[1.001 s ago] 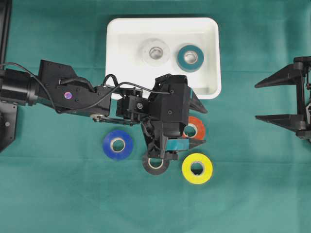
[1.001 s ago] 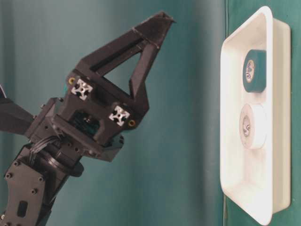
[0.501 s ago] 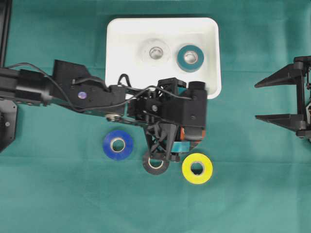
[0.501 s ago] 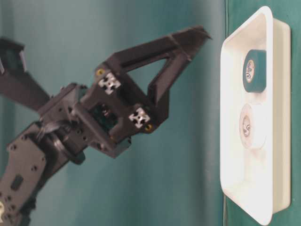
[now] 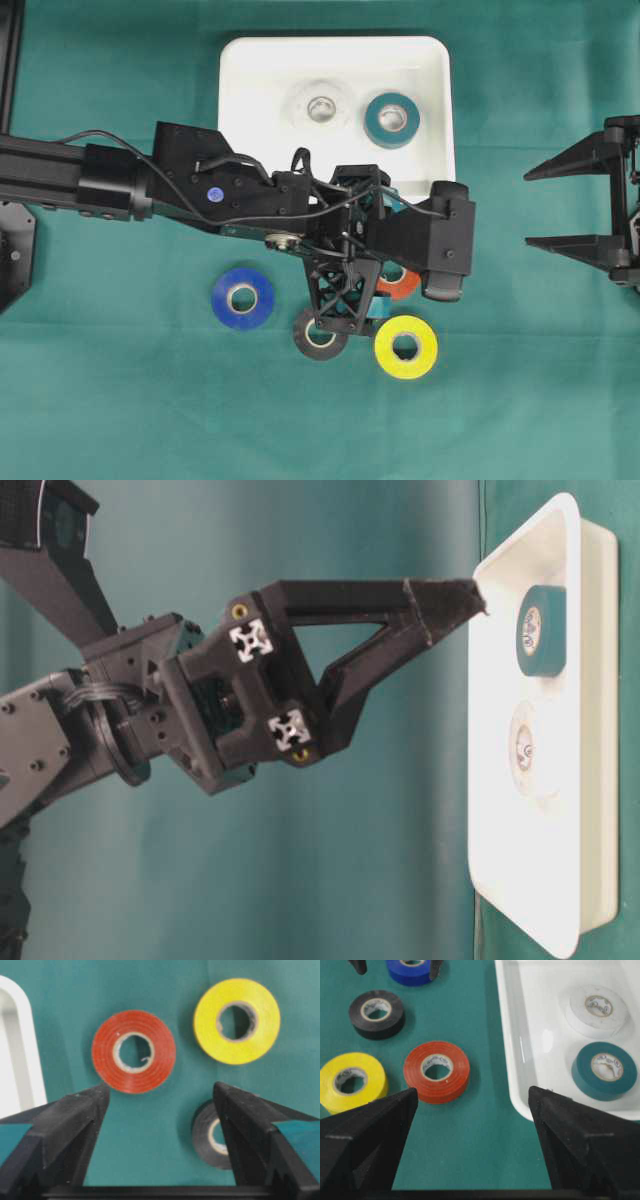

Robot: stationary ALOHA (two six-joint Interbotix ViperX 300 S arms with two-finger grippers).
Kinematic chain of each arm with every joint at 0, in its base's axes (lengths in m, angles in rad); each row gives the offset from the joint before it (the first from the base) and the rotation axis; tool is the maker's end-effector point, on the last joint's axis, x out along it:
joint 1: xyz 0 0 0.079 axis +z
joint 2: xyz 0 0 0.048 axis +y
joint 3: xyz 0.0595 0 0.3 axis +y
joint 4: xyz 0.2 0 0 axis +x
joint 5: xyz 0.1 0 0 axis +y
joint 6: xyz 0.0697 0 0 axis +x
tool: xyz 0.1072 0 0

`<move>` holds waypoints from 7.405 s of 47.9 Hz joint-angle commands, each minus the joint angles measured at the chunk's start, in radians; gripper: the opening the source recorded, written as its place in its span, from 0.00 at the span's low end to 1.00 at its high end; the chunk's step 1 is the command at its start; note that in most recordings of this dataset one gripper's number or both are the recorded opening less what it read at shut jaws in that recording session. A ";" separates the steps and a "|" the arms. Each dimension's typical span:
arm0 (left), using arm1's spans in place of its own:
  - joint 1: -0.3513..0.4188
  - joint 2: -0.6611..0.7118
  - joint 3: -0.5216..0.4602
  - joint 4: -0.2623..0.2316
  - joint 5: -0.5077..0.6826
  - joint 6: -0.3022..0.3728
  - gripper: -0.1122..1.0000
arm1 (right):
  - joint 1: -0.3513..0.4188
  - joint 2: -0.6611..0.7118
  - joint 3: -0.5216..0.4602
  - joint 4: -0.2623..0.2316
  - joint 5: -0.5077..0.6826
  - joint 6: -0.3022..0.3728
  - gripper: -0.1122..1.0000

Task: Pick up the tape from a random location and place it into the white case.
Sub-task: 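Lower the open left gripper into the orange-red tape roll's center, then close the left gripper on the orange-red tape roll's inner rim, then lift the orange-red tape roll and carry it over the white tray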

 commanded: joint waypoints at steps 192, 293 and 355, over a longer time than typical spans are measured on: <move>-0.008 0.252 0.052 0.009 -0.184 0.064 0.30 | 0.002 0.044 -0.020 -0.002 -0.017 -0.002 0.88; -0.020 -0.051 -0.170 0.021 0.156 0.069 0.30 | 0.002 0.043 -0.020 -0.009 -0.012 -0.003 0.88; -0.020 -0.051 -0.169 0.021 0.156 0.067 0.30 | 0.002 0.043 -0.021 -0.008 -0.012 -0.002 0.88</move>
